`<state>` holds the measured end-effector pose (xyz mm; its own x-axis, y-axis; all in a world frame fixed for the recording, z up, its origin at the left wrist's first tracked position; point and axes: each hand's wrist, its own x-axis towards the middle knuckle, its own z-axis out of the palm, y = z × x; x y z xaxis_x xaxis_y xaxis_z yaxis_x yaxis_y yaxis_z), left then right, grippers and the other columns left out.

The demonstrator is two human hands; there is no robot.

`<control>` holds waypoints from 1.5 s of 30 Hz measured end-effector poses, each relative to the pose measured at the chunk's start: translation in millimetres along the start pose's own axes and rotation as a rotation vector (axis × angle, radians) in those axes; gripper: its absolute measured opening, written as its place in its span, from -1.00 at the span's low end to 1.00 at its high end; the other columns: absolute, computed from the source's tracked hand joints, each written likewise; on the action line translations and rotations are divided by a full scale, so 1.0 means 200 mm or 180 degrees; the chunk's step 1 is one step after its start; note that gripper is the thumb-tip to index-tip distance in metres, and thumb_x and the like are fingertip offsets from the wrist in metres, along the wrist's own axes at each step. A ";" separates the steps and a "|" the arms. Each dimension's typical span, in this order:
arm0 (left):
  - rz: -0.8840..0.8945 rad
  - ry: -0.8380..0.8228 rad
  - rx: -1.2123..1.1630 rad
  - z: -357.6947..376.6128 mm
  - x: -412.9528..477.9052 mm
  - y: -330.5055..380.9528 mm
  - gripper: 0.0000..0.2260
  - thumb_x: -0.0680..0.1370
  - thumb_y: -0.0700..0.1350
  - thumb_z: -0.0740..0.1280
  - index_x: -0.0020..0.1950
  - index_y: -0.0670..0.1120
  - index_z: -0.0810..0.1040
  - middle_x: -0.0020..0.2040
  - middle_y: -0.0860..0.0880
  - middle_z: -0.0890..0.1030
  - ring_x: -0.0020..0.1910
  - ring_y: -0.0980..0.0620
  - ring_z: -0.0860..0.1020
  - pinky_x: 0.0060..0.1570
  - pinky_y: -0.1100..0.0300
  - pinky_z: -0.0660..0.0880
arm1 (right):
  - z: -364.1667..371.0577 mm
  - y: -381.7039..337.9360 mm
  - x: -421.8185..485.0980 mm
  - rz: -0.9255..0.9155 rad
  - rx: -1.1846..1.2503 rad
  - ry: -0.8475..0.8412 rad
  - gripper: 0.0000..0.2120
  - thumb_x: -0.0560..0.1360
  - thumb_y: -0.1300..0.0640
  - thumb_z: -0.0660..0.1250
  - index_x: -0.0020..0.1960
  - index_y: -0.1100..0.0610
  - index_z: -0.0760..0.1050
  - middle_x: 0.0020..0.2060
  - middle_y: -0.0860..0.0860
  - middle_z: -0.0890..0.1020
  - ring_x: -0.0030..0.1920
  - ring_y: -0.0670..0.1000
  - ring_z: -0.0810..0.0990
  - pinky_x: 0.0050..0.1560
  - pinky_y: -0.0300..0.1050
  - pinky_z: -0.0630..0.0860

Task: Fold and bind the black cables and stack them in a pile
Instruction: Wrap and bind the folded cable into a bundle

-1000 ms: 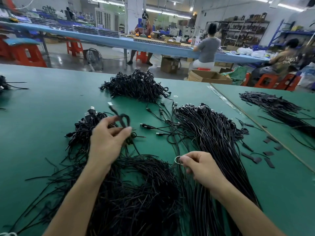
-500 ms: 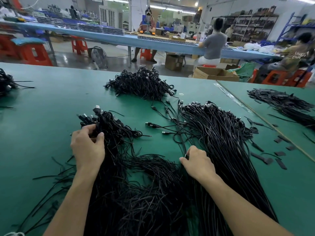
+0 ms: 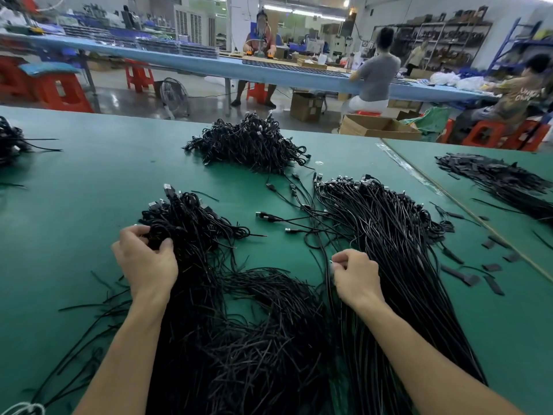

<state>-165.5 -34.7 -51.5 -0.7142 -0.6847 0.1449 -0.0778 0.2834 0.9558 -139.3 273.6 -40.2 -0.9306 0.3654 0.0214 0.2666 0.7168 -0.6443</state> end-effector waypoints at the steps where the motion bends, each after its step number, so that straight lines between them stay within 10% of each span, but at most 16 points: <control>1: 0.0098 -0.0029 0.0167 0.00 0.00 -0.01 -0.69 0.56 -0.24 0.40 0.26 -0.05 0.45 0.23 -0.17 0.37 0.02 -0.06 0.46 0.11 0.08 0.46 | 0.01 -0.01 0.00 -0.0178 0.0065 0.0033 -0.82 0.60 0.17 0.32 0.18 0.12 0.59 -0.06 -0.04 0.63 -0.10 -0.09 0.59 -0.07 -0.26 0.54; 6: 0.0156 -0.0167 0.0062 0.02 -0.02 0.02 -0.62 0.54 -0.30 0.32 0.35 -0.08 0.43 0.18 -0.10 0.39 0.09 -0.20 0.54 0.13 -0.16 0.55 | 0.03 -0.11 0.00 -0.0568 0.0084 -0.0339 -0.81 0.61 0.12 0.29 0.15 0.11 0.63 -0.13 -0.08 0.63 -0.16 -0.20 0.54 -0.25 -0.55 0.38; 9: 0.0371 -0.0183 -0.0165 0.02 -0.06 0.07 -0.73 0.51 -0.28 0.32 0.11 0.01 0.42 -0.02 0.00 0.46 -0.08 -0.17 0.59 -0.11 -0.22 0.61 | 0.04 -0.08 -0.02 -0.0412 -0.0558 -0.0565 -0.78 0.63 0.09 0.26 0.24 0.09 0.55 0.11 0.01 0.61 0.02 -0.01 0.57 0.09 -0.17 0.54; 21: 0.0738 -0.1395 -0.0107 0.06 -0.16 0.15 -0.87 0.53 -0.17 0.44 -0.09 0.04 0.56 -0.23 0.01 0.57 -0.30 0.08 0.53 -0.18 -0.10 0.64 | -0.02 -0.06 -0.01 0.0228 -0.1220 -0.0520 -0.74 0.53 0.21 0.33 -0.20 0.10 0.25 -0.23 0.01 0.36 -0.34 -0.04 0.41 -0.48 -0.21 0.29; 27: 0.0831 -0.1538 -0.0141 0.05 -0.18 0.19 -0.89 0.53 -0.15 0.45 -0.10 0.05 0.57 -0.24 0.04 0.57 -0.32 0.11 0.52 -0.18 -0.05 0.64 | -0.13 -0.09 -0.01 0.0459 -0.0607 -0.0870 -0.62 0.44 0.25 0.44 0.18 0.17 0.38 -0.09 0.10 0.53 -0.23 0.05 0.64 -0.15 0.01 0.67; 32: 0.0865 -0.1741 -0.0103 0.06 -0.19 0.19 -0.87 0.52 -0.17 0.46 -0.09 0.05 0.59 -0.27 0.02 0.56 -0.34 0.12 0.51 -0.22 0.10 0.61 | -0.25 -0.10 -0.04 0.0561 0.0132 -0.1058 -0.50 0.42 0.36 0.41 0.32 0.33 0.36 -0.24 0.17 0.63 -0.38 0.04 0.54 -0.28 -0.09 0.52; 38: 0.1491 -0.2449 0.0066 0.06 -0.25 0.24 -0.65 0.46 -0.17 0.52 0.11 0.22 0.59 -0.03 0.09 0.56 -0.13 0.23 0.54 -0.15 0.41 0.47 | -0.35 -0.28 -0.21 -0.1076 -0.0063 -0.1292 -0.58 0.48 0.29 0.36 0.31 0.07 0.54 -0.13 0.00 0.68 -0.12 -0.03 0.66 0.00 -0.05 0.61; 42: 0.2016 -0.3104 0.0234 0.09 -0.34 0.28 -0.47 0.50 -0.11 0.50 0.31 0.39 0.45 0.21 0.18 0.44 0.24 0.20 0.41 0.13 0.19 0.47 | -0.36 -0.43 -0.35 -0.1873 0.0358 -0.1719 -0.74 0.43 0.23 0.32 0.00 -0.03 0.68 -0.25 -0.08 0.68 -0.32 -0.19 0.58 -0.27 -0.36 0.47; 45: 0.2201 -0.3304 0.0512 0.12 -0.39 0.29 -0.79 0.60 -0.07 0.37 0.21 0.17 0.60 0.24 0.11 0.50 0.30 0.10 0.41 0.30 0.06 0.39 | -0.36 -0.45 -0.38 -0.1930 0.0935 -0.1464 -0.72 0.42 0.26 0.26 -0.15 -0.03 0.68 -0.34 0.10 0.66 -0.52 -0.14 0.37 -0.50 -0.30 0.29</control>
<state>-130.9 51.1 -14.3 -0.8432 0.4687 0.2632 0.4988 0.5000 0.7079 -73.8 223.6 72.4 -0.9189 -0.3624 0.1561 -0.3339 0.5032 -0.7970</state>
